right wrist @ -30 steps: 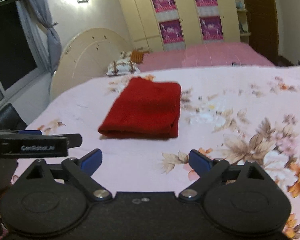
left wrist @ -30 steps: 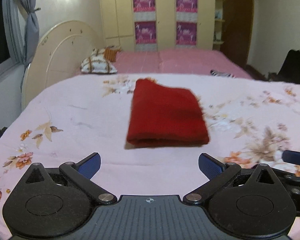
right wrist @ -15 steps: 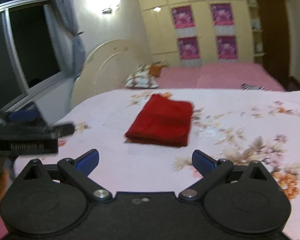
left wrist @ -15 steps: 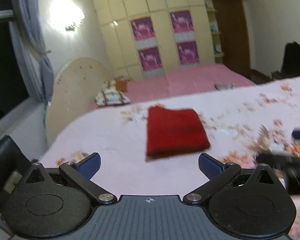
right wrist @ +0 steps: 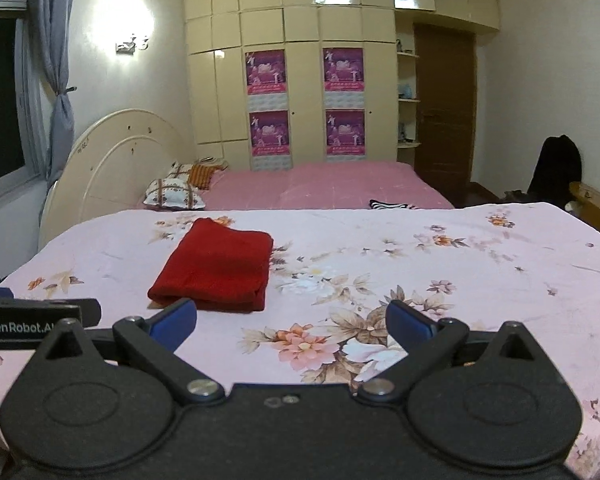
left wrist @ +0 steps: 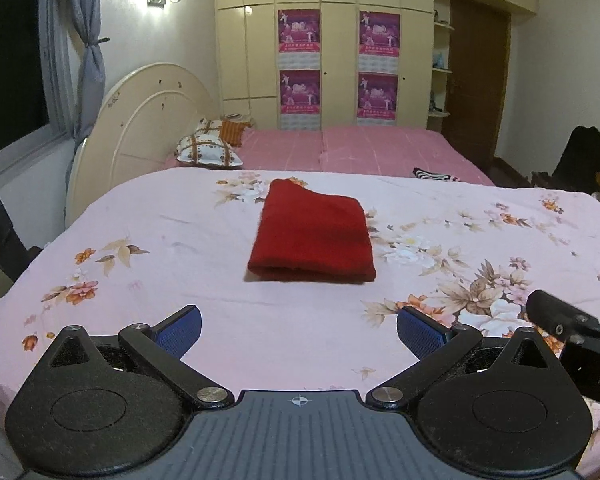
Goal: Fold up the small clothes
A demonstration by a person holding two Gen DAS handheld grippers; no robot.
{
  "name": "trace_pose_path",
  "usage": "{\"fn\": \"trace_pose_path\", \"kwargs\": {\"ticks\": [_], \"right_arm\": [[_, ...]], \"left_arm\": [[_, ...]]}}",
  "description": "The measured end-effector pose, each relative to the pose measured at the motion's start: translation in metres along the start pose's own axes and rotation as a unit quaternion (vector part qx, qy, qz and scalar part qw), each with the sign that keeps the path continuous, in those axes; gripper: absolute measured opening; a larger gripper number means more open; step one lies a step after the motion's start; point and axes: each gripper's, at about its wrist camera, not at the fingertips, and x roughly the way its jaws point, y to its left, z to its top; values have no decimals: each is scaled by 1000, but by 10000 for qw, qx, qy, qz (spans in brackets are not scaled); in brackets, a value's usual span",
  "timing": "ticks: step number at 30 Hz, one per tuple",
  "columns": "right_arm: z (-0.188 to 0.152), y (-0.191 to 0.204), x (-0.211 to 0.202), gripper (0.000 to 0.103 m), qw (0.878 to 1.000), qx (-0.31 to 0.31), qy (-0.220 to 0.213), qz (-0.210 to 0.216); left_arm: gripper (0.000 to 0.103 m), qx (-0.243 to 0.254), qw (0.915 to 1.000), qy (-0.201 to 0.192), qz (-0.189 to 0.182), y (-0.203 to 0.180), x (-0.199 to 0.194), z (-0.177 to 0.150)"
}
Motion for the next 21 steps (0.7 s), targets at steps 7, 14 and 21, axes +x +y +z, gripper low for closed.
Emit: {"fn": "trace_pose_path", "kwargs": {"ticks": [7, 14, 21], "right_arm": [[-3, -8, -6, 101, 9999, 120, -38, -25], [-5, -7, -8, 101, 9999, 116, -53, 30], [-4, -8, -10, 101, 9999, 80, -62, 64]], "left_arm": [[103, -57, 9999, -63, 146, 1, -6, 0], [103, -179, 9995, -44, 247, 6, -8, -2], [103, -177, 9993, -113, 321, 7, -10, -1]]}}
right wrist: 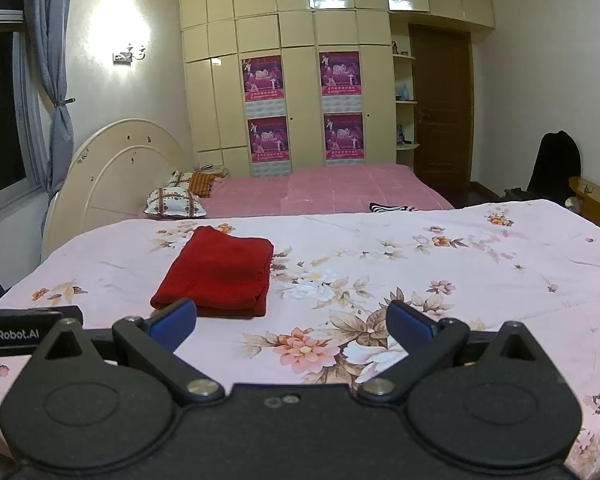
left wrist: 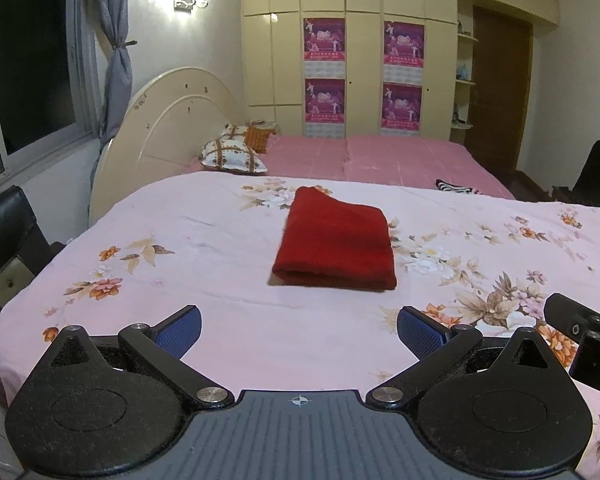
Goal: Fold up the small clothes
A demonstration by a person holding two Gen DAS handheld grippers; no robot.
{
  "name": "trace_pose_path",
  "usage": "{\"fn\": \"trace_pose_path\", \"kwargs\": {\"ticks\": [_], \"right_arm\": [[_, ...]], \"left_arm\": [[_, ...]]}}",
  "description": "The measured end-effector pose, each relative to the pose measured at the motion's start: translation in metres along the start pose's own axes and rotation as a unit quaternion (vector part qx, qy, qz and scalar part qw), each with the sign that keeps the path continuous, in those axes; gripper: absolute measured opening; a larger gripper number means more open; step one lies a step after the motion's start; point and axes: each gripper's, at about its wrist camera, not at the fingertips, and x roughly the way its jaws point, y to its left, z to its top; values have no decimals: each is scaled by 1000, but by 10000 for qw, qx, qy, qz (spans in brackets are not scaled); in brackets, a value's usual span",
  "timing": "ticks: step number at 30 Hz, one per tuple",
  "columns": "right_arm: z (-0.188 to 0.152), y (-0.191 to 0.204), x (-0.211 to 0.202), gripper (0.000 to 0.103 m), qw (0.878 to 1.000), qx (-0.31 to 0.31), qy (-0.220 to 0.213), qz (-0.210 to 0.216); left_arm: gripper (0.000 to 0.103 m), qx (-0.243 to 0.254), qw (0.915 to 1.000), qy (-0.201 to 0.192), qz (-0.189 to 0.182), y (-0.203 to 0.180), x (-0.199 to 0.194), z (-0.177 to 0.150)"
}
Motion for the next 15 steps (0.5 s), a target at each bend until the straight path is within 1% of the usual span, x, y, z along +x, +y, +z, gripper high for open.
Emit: {"fn": "trace_pose_path", "kwargs": {"ticks": [15], "right_arm": [[3, -1, 3, 101, 10000, 86, 17, -35]], "left_arm": [[103, -50, 10000, -42, 63, 6, 3, 2]]}}
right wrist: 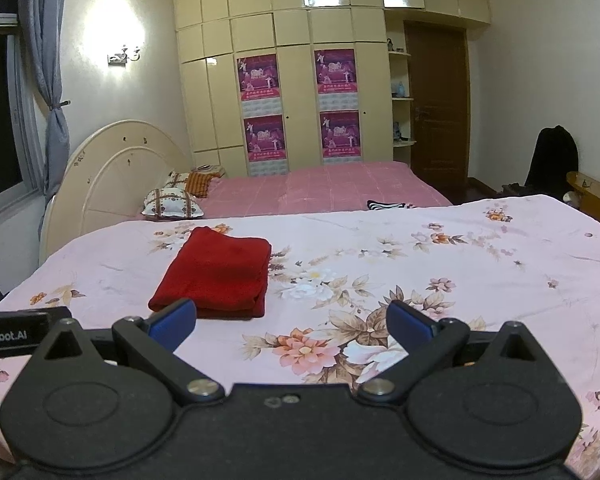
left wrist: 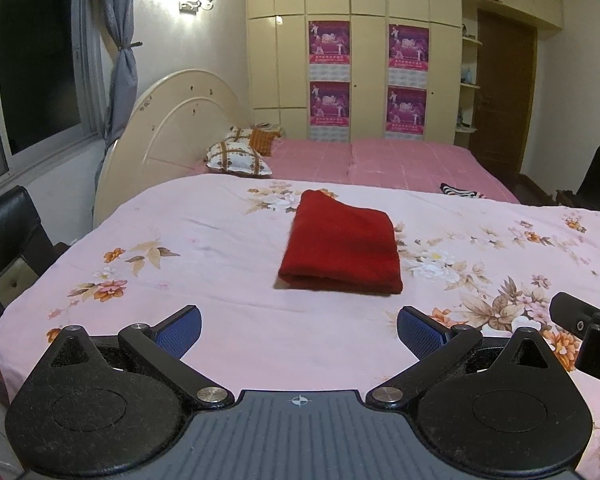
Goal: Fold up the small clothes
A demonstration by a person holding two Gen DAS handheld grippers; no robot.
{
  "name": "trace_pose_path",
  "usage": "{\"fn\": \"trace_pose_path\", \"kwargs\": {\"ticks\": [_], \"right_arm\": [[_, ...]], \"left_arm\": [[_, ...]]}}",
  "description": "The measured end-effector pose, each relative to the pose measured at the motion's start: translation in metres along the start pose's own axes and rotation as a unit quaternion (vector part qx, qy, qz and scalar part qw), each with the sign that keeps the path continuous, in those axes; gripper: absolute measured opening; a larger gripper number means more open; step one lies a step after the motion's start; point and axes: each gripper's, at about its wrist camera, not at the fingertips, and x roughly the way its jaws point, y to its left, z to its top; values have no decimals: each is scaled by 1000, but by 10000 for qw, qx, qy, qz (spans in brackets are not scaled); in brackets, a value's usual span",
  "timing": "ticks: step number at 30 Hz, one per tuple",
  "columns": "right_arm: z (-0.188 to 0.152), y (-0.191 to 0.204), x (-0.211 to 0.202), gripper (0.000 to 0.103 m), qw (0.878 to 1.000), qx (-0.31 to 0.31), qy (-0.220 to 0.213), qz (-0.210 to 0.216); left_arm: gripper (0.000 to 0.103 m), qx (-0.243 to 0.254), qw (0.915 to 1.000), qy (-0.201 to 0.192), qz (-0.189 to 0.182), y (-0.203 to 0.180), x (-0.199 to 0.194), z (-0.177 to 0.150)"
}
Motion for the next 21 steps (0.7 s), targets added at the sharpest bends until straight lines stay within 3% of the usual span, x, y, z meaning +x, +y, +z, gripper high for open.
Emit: {"fn": "trace_pose_path", "kwargs": {"ticks": [21], "right_arm": [[0, 3, 9, 101, 10000, 7, 63, 30]], "left_arm": [[103, -2, 10000, 35, 44, -3, 7, -1]]}}
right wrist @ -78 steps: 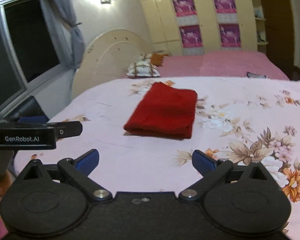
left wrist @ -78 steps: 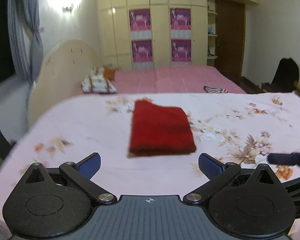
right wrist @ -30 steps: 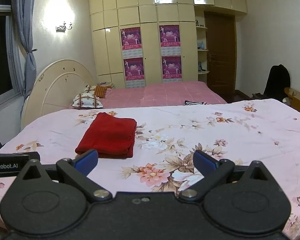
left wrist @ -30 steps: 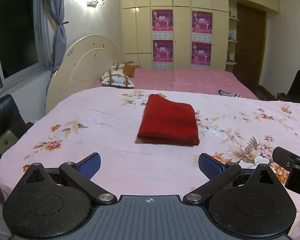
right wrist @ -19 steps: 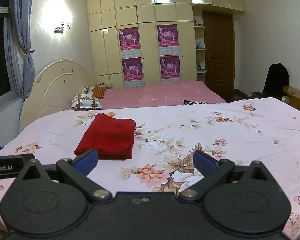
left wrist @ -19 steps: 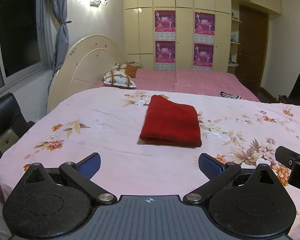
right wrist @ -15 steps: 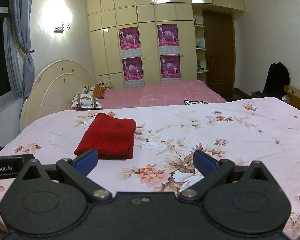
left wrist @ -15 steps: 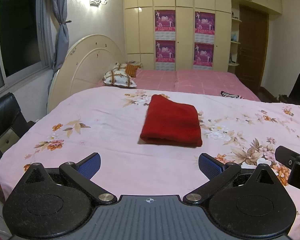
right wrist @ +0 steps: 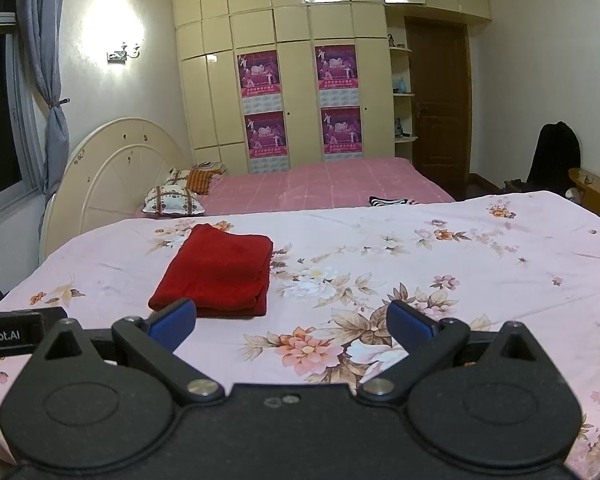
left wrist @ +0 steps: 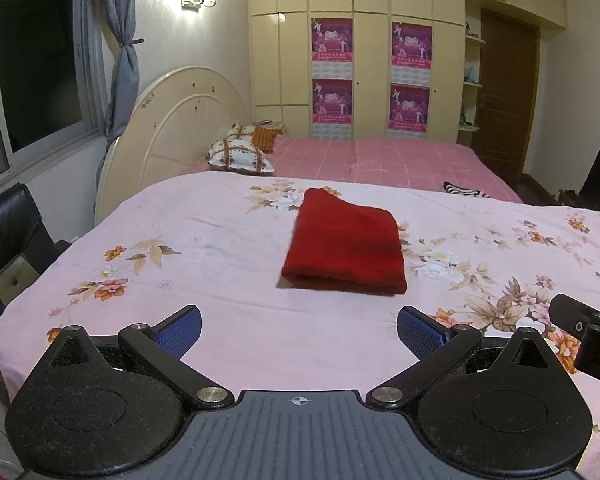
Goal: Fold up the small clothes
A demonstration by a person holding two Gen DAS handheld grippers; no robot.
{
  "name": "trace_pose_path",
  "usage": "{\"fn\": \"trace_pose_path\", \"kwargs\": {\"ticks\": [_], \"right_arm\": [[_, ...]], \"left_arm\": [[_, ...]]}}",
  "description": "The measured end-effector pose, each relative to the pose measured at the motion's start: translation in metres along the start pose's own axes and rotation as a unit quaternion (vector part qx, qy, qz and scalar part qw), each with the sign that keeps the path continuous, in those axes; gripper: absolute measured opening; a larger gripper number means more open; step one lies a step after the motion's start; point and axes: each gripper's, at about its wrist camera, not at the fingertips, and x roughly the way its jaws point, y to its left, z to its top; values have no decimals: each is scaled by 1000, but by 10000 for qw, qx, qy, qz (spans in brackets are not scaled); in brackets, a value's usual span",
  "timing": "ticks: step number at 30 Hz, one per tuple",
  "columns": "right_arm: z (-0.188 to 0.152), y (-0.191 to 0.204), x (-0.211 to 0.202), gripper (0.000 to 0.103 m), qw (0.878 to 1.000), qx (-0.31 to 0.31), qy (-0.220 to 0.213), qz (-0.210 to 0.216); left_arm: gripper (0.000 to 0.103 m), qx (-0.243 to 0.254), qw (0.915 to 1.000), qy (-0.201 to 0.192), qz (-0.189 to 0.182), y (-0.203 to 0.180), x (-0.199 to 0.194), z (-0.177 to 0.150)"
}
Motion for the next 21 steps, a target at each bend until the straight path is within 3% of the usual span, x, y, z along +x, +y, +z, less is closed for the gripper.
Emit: {"fn": "trace_pose_path", "kwargs": {"ticks": [21], "right_arm": [[1, 4, 10, 101, 10000, -20, 60, 36]], "left_arm": [[103, -18, 10000, 48, -15, 3, 7, 1]]}}
